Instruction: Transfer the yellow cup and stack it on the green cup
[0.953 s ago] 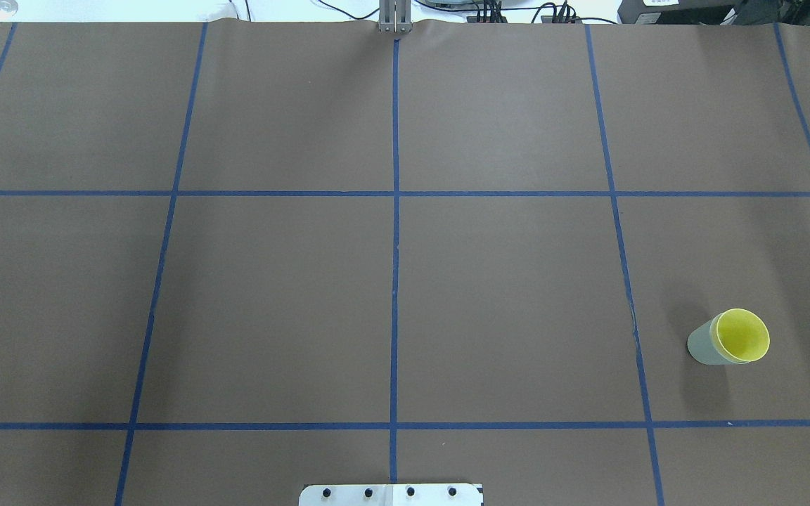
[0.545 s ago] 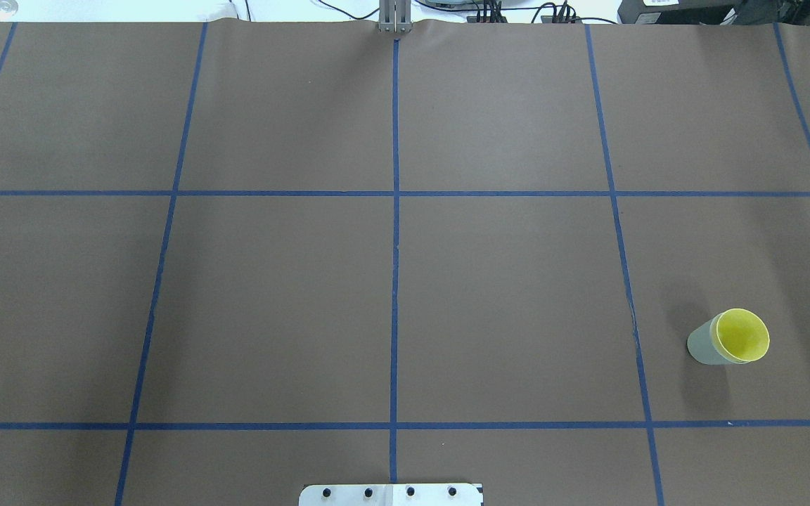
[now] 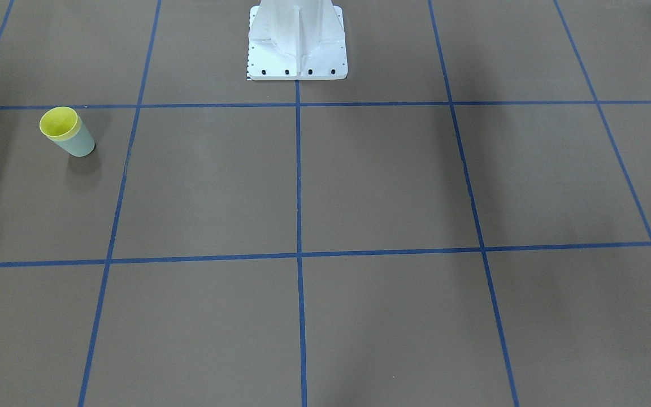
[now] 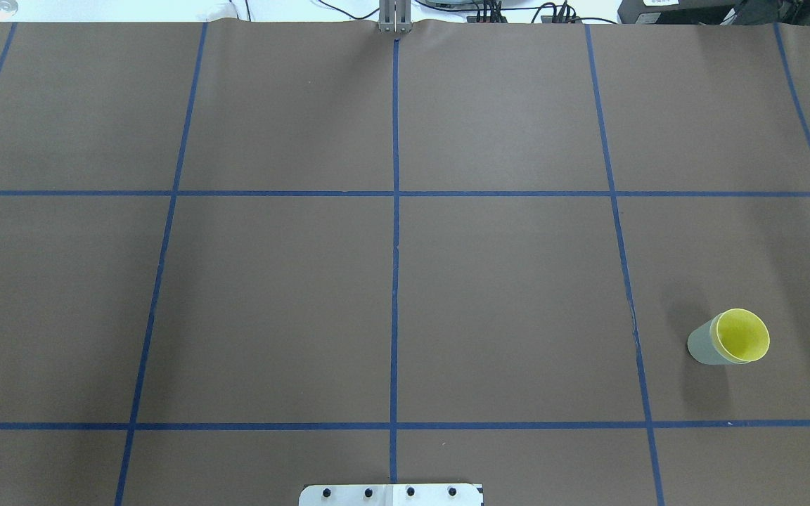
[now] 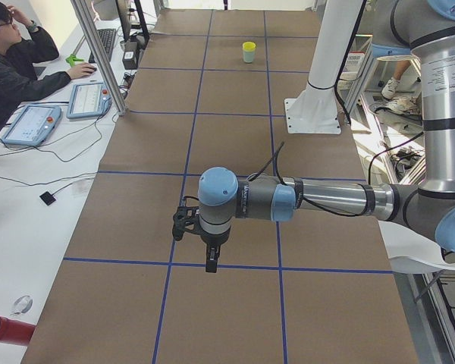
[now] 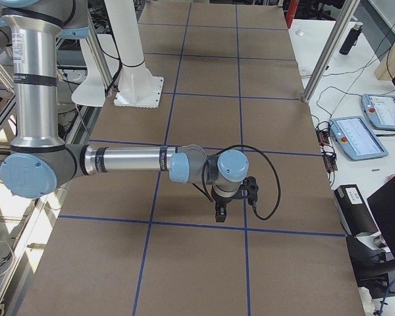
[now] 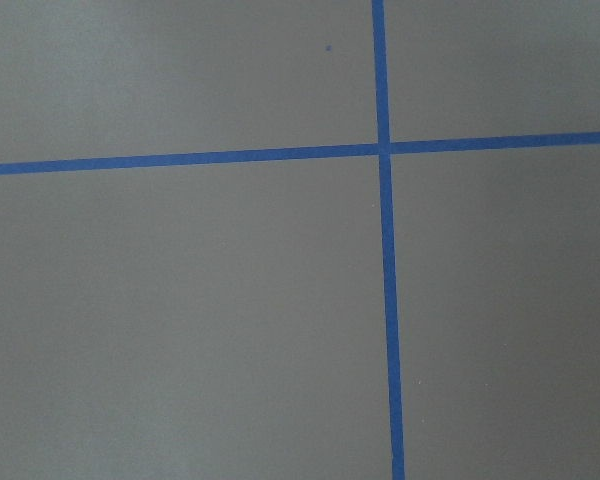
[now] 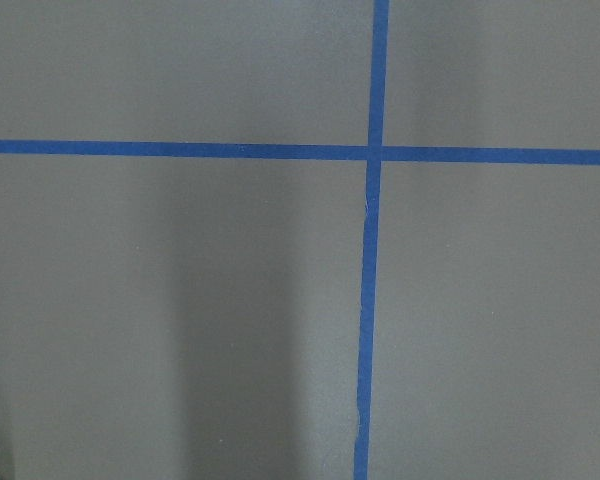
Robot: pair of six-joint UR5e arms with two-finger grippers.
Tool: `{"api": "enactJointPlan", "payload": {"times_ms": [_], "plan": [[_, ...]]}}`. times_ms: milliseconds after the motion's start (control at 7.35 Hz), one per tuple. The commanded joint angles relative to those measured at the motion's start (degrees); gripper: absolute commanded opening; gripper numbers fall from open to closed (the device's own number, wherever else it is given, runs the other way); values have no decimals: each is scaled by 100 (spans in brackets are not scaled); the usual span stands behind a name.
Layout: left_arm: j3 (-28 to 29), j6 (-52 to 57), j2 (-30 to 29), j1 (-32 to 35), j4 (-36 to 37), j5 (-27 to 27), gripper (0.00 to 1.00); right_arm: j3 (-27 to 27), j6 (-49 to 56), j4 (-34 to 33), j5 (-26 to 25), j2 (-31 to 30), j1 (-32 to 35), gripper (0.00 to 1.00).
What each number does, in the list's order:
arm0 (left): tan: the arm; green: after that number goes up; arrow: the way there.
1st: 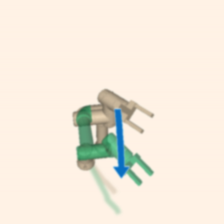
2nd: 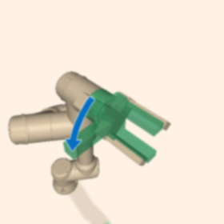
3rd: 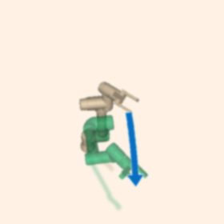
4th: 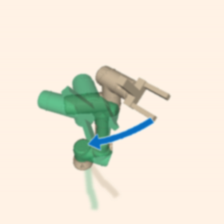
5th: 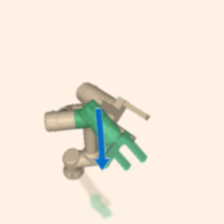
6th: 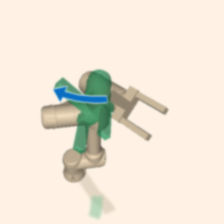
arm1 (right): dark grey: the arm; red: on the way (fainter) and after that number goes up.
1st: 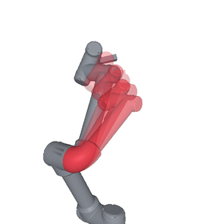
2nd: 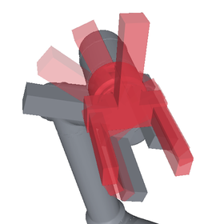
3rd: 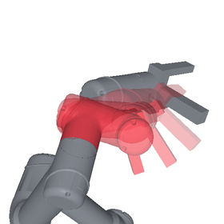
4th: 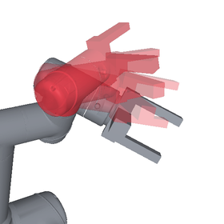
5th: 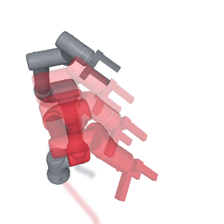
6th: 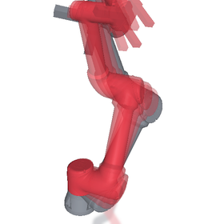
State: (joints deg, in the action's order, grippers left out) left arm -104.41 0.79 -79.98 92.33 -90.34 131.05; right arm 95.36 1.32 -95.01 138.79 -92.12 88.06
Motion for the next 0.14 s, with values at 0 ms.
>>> {"api": "enactJointPlan", "payload": {"times_ms": [0], "plan": [[26, 26, 0, -5, -1, 0, 100, 0, 0, 8, -1, 1, 0, 100]]}}
